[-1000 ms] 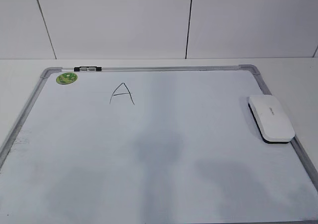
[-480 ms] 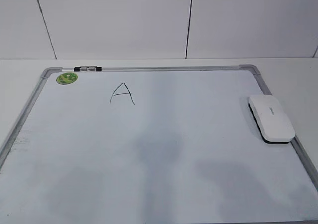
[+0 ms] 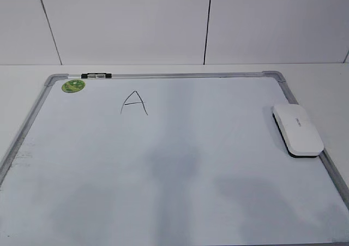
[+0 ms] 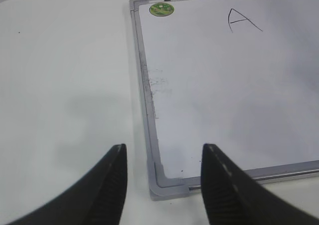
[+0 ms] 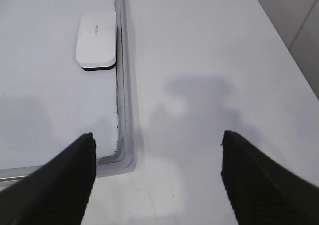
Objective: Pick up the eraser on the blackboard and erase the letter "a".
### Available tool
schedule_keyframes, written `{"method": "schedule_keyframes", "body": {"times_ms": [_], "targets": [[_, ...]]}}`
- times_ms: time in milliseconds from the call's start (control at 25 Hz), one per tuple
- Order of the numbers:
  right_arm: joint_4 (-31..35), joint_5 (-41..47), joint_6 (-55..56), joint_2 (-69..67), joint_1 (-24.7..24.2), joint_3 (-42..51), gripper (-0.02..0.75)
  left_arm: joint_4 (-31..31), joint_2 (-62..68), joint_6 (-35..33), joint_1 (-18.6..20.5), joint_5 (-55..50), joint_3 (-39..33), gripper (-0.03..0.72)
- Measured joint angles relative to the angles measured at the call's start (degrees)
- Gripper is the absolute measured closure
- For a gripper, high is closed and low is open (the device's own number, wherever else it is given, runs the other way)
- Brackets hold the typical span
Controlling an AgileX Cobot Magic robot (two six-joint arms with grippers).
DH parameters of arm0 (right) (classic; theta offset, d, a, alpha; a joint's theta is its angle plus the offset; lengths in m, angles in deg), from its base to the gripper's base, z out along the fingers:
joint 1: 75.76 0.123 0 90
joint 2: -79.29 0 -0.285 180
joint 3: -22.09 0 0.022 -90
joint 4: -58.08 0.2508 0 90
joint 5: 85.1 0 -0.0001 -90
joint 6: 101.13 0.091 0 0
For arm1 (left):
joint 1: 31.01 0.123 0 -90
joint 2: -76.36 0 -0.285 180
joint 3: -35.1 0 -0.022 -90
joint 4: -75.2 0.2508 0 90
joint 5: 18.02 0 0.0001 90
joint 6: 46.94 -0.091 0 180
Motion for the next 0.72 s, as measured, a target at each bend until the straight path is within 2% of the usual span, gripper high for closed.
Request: {"method": "schedule_keyframes", "body": {"times_ms": [400,720], "targets": [[0.0,0.02,0.0,0.0,0.0,0.0,0.144,0.0,0.0,0.0,0.0,0.0,0.0,0.33],[0.0,0.12,0.0,0.0,0.0,0.0,0.144,0.0,0.0,0.0,0.0,0.0,0.0,0.363]]}}
